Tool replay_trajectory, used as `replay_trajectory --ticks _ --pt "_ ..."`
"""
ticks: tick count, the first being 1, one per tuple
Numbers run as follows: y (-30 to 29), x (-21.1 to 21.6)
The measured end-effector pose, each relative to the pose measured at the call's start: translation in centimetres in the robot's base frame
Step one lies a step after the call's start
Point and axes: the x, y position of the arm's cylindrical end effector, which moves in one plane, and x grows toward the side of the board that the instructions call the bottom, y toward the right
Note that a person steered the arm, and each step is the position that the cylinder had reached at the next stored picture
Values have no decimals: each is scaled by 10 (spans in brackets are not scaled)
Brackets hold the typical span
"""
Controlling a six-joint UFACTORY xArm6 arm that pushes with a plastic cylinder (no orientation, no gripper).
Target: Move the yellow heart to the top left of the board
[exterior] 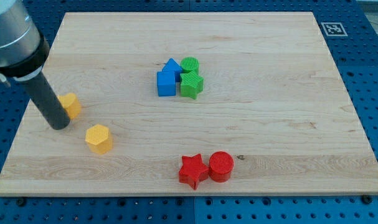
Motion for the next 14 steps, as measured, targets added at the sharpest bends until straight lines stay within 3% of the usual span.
replay_trajectory --ticks 6,8,14 --pt "-21 -1" --pt "2 2" --pt "9 -81"
